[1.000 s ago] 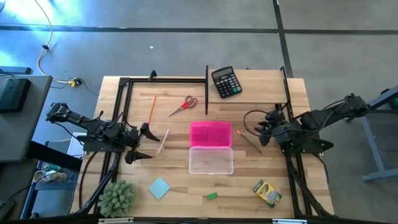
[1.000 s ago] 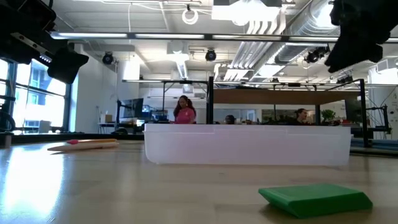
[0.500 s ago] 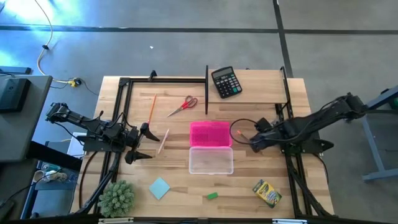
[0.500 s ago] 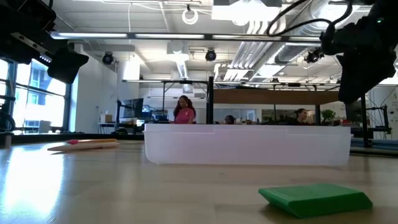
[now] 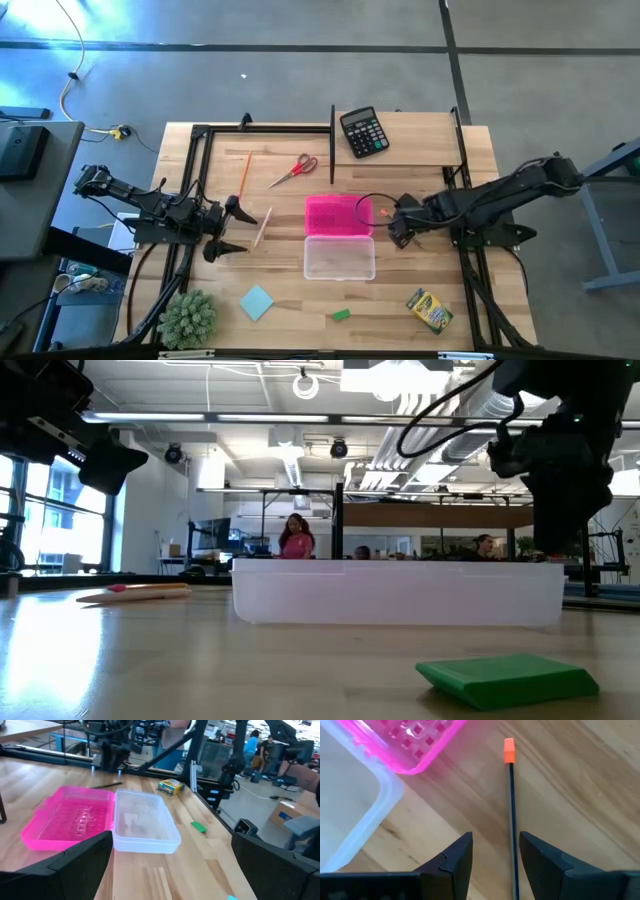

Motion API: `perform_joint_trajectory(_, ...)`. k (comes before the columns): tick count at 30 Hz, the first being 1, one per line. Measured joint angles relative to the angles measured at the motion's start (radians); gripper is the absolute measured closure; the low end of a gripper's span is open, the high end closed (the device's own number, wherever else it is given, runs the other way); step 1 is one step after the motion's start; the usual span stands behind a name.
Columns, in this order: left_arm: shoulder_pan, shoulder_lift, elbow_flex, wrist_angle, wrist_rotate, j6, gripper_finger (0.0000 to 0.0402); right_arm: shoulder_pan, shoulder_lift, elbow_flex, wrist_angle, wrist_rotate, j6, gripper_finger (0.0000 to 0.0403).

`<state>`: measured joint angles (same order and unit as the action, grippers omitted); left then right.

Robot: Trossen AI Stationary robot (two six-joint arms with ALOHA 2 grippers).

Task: Pack school essentials
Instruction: Put the black pencil into the supply box

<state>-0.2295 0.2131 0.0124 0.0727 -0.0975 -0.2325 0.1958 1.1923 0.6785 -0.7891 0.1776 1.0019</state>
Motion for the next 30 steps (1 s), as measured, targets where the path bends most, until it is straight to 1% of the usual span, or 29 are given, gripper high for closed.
perform_joint_trajectory(6, 0.0, 0.0, 0.0, 0.0, 0.0, -0.002, 0.0002, -0.05, 0.044, 0.0, 0.005, -0.006, -0.042, 0.0249)
perform_joint_trajectory(12, 0.0, 0.0, 0.0, 0.0, 0.0, -0.004, 0.0002, -0.09, 0.093, 0.0, 0.012, -0.052, -0.086, 0.0249)
perform_joint_trajectory(19, 0.0, 0.0, 0.0, -0.002, 0.014, -0.053, 0.0002, -0.094, 0.164, 0.0, 0.053, -0.066, -0.113, 0.0249)
perform_joint_trajectory(30, 0.0, 0.0, 0.0, -0.001, 0.008, -0.053, 0.0002, -0.093, 0.293, 0.002, 0.073, -0.066, -0.122, 0.0249)
